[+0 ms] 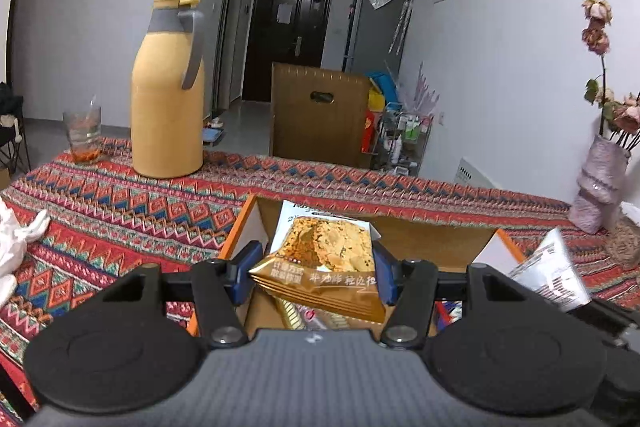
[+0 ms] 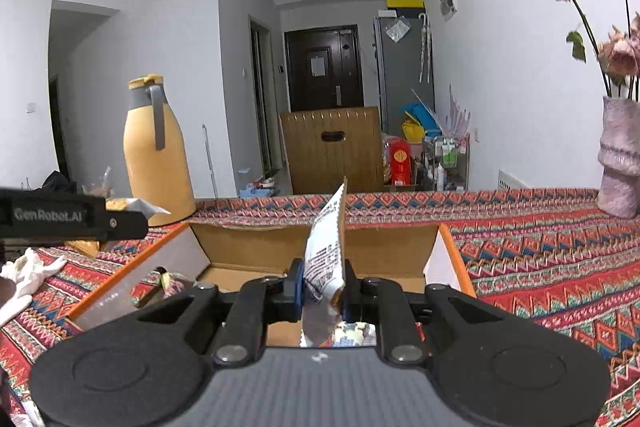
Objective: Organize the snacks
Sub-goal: 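Carry the cookie packet and white packet over the orange box, then lower both packets into the box and open both tools, then withdraw both tools from the box back over the snack pile, then lower the right tool onto a white packet and close it, then close the left tool on a white packet while the right tool holds its packet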
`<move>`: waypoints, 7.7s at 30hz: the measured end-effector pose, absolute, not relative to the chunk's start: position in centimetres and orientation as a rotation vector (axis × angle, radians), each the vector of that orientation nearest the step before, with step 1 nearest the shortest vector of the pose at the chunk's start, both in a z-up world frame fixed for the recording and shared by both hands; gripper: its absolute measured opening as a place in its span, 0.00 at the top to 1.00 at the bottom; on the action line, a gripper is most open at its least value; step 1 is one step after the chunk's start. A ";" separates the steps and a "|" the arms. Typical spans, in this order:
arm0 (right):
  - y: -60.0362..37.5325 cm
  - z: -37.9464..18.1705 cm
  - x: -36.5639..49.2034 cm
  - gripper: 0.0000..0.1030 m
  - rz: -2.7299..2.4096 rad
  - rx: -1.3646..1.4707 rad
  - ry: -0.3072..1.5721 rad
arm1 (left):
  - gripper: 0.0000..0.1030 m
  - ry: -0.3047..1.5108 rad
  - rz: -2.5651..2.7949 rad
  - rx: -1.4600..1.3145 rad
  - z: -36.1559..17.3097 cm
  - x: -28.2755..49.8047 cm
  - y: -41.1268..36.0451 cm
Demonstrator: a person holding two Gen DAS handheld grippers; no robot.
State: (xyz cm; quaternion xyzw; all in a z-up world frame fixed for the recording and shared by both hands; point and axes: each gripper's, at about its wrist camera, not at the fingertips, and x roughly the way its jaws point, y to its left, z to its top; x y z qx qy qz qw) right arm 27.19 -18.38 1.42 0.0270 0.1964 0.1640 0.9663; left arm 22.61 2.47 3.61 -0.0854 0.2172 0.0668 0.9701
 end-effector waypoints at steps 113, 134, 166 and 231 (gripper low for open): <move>-19.2 1.1 25.7 0.00 0.296 0.109 0.389 | 0.00 0.452 0.045 -0.204 2.8 21.1 2.0; -21.5 4.2 21.7 0.00 0.271 0.103 0.349 | 0.00 0.392 0.067 -0.198 5.9 16.8 2.1; -28.1 -4.4 17.5 0.00 0.195 -0.003 0.719 | 0.00 0.553 0.090 -0.144 0.7 7.6 3.6; -26.9 -3.4 13.4 0.51 0.134 0.064 0.608 | 0.34 0.763 0.062 -0.053 -4.5 10.1 9.4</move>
